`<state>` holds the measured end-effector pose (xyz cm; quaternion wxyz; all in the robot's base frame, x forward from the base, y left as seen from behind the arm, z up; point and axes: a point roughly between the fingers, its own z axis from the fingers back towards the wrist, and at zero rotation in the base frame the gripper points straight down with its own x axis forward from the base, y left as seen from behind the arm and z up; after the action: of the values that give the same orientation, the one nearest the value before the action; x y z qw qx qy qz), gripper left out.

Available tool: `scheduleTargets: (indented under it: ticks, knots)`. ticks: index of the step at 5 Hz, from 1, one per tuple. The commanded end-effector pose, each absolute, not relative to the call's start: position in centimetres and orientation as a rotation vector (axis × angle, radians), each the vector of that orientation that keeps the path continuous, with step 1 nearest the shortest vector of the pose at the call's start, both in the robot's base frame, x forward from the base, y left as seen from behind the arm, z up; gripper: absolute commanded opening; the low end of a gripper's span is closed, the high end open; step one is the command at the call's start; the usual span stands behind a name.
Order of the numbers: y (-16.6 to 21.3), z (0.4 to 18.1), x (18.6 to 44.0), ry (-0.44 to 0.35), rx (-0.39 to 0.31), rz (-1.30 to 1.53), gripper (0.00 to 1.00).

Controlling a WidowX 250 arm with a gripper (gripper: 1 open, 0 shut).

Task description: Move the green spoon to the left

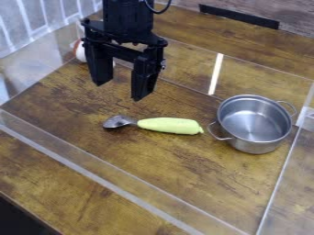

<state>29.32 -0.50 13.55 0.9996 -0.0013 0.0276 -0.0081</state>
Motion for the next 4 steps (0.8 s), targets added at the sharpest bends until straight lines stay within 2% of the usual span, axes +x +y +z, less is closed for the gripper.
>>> scheduleTargets:
  ticks: [1,3,4]
  knots:
    - [-0.6,12.6,29.5,0.068,0.000,-0.160,1.00]
    - [-1.9,9.9,31.0,0.078,0.050,-0.659,1.00]
    - [-2.6,8.4,31.6,0.088,0.046,-0.871,1.00]
